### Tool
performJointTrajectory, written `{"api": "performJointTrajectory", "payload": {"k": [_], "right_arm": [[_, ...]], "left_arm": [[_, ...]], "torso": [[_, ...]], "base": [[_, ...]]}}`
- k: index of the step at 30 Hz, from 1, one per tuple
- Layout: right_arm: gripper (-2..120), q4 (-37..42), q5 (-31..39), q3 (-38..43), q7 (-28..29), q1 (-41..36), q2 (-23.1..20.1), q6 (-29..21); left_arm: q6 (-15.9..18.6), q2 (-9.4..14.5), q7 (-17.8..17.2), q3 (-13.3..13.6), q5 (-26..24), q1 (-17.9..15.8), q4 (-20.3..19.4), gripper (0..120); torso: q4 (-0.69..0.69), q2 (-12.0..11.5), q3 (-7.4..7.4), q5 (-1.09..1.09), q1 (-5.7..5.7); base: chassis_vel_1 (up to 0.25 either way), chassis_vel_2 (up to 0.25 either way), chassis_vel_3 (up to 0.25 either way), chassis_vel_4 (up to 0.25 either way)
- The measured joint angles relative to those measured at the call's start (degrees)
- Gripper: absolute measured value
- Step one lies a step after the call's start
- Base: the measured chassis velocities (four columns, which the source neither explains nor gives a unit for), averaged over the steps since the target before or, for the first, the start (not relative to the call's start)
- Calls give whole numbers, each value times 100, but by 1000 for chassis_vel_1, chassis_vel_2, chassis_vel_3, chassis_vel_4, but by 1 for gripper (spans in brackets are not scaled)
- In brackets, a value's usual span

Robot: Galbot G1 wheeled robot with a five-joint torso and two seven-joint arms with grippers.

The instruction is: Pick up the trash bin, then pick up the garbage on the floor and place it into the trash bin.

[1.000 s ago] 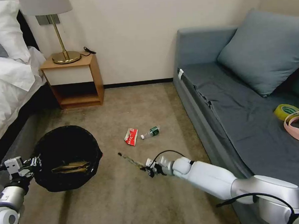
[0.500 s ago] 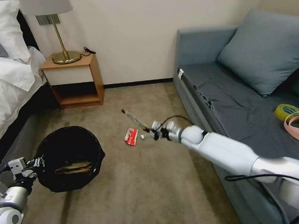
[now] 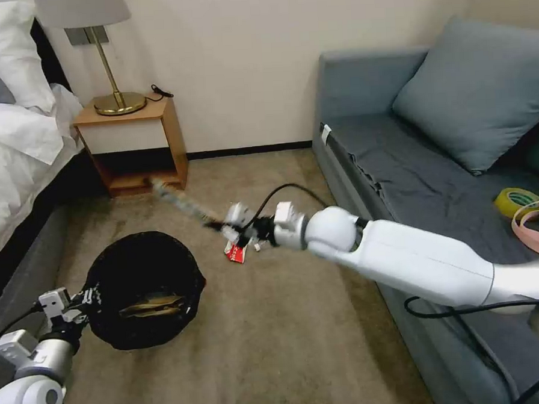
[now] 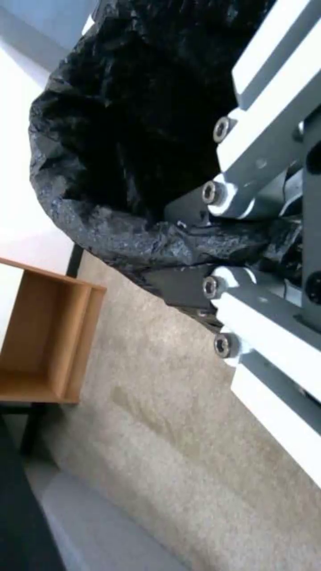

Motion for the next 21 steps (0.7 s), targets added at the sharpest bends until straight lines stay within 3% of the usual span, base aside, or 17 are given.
{"api": "performJointTrajectory", "payload": {"k": [14,21], "right_arm": [[0,-346,-203,-724,32,86,767,21],[0,-481,-141,-881,40,154,925,20]], "left_arm": [[5,-191,-5,31,107,91,-119,5],[-22,-234,28,89,132,120,-136,5]], "torso": [[1,0,0,0,0],[0,0,0,-1,0]], "base": [[0,0,0,0],[0,0,0,0]]}}
